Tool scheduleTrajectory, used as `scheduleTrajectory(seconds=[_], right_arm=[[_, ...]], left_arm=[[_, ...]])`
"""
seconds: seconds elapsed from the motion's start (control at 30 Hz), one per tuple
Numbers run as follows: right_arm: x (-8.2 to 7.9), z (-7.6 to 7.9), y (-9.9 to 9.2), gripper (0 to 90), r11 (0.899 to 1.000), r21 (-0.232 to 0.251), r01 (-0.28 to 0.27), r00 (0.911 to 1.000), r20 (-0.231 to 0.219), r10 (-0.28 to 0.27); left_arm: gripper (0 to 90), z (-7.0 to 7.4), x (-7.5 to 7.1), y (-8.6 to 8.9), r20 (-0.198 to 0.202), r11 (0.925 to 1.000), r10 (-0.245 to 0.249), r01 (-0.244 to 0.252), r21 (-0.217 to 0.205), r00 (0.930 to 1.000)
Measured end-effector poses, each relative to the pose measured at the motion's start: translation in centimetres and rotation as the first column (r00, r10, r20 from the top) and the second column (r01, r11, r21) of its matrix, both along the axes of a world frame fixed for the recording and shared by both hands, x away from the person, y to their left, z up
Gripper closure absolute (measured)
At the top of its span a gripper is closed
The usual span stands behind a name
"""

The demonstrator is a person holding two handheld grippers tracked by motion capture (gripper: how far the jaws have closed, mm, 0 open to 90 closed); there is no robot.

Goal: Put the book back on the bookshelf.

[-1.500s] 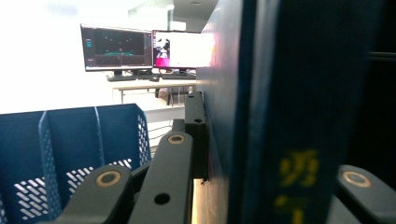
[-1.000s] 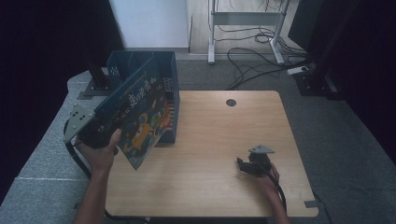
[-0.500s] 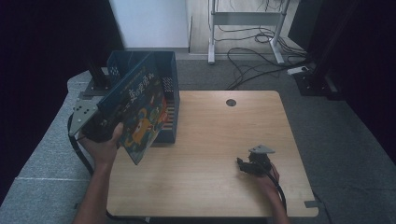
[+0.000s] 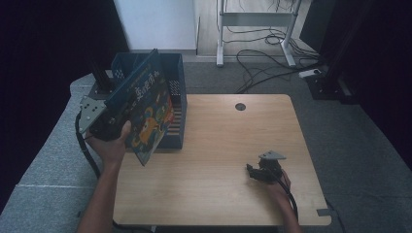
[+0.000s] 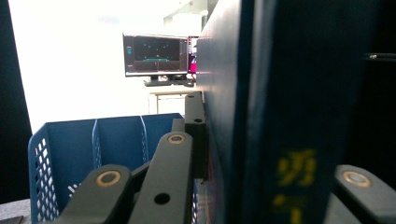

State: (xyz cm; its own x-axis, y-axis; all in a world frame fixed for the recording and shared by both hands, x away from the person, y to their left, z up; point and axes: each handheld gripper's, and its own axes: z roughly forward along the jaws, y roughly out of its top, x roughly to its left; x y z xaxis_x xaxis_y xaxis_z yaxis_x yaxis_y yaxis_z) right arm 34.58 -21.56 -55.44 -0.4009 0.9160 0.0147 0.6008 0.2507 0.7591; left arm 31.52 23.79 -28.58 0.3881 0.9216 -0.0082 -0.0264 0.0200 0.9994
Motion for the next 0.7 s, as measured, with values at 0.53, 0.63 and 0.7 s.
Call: scheduleTrajectory(seconds=[0.53,0.63,0.7], right_arm=[[0.0,0.0,0.0,29.0,1.0,0.0,0.0,1.0,-0.001,0.0],[0.0,0.0,0.0,29.0,1.0,0.001,0.0,1.0,0.0,0.0],[0.0,0.0,0.0,29.0,1.0,0.001,0.0,1.0,0.0,0.0]], left_arm=[[82.5,0.7,2.0,-0.9,0.021,0.9988,0.048,-0.048,0.007,0.9987],[82.5,0.7,2.3,-1.1,0.02,0.9985,0.054,-0.055,0.011,0.9983],[82.5,0.6,2.7,-1.2,0.018,0.9981,0.061,-0.061,0.013,0.998]])
